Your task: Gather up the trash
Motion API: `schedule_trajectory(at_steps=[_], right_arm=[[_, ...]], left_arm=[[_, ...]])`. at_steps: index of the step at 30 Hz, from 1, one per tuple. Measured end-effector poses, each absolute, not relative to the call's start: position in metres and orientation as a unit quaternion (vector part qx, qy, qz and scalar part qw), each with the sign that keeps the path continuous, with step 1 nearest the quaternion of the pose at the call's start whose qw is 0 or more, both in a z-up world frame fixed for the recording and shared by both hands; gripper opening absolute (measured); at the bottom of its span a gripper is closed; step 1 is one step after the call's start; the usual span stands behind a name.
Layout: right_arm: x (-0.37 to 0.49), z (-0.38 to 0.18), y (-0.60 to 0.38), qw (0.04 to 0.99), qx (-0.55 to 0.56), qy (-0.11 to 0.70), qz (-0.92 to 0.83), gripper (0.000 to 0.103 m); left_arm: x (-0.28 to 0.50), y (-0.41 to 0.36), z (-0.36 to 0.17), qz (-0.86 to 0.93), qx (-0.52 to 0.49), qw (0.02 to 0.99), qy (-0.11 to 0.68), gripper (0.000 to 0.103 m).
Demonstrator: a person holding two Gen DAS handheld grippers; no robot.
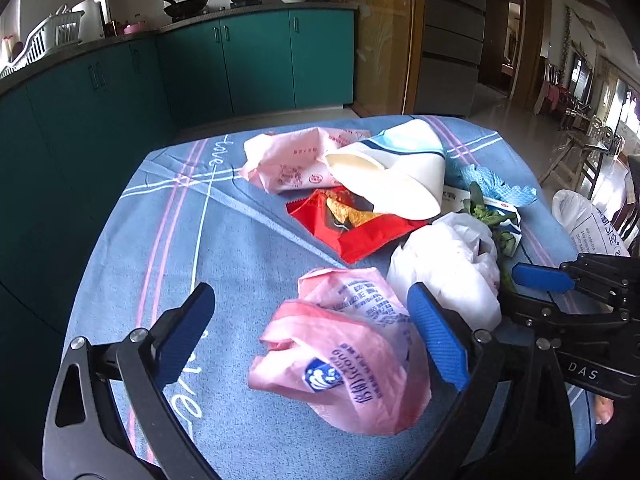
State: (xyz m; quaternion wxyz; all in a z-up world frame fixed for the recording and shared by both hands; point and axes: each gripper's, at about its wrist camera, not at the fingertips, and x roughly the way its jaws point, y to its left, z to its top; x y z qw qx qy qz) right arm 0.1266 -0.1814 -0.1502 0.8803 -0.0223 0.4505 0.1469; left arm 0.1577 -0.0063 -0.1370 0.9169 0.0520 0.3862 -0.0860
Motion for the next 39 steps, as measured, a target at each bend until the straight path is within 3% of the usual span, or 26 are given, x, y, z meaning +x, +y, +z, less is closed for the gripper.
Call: schedule_trajectory(at_steps=[3,5,7,9,21,24,30,32,34,39], right_arm=[[0.124,-0.150,-0.179,0.879,-0.025,0.450,0.156,0.038],[0.123,-0.150,-0.177,0.878,-0.027,0.450,0.163,0.038],[0.121,-0.150,-0.174,0.877,-0.029,0.449,0.167,0.038],[0.121,-0.151,-0.172,0.877,-0.033,0.448,0.168,0.037],[0.123,-0.152,-0.172,0.880,-0.032,0.446,0.158,0.039],[0.123,-0.152,-0.174,0.882,-0.034,0.446,0.149,0.048],[0.122,-0.153,-0.176,0.883,-0.036,0.445,0.144,0.049],[0.122,-0.153,-0.175,0.884,-0.041,0.444,0.143,0.049],[0.121,-0.153,-0.174,0.884,-0.041,0.442,0.147,0.047],[0.118,-0.152,-0.171,0.884,-0.045,0.440,0.154,0.033]], left_arm=[[0.158,-0.006,-0.138,-0.093,0.049,0.914,0.391,0.095],[0.157,-0.006,-0.138,-0.098,0.046,0.913,0.394,0.089],[0.157,-0.007,-0.140,-0.098,0.047,0.911,0.398,0.076],[0.158,-0.008,-0.141,-0.092,0.051,0.910,0.401,0.072],[0.156,-0.003,-0.142,-0.092,0.039,0.906,0.411,0.086],[0.153,-0.002,-0.143,-0.097,0.038,0.903,0.417,0.087],[0.143,-0.007,-0.143,-0.097,0.058,0.906,0.409,0.087],[0.141,-0.010,-0.142,-0.095,0.067,0.907,0.404,0.080],[0.139,-0.012,-0.143,-0.090,0.075,0.908,0.403,0.062],[0.139,-0.006,-0.136,-0.082,0.065,0.915,0.390,0.061]])
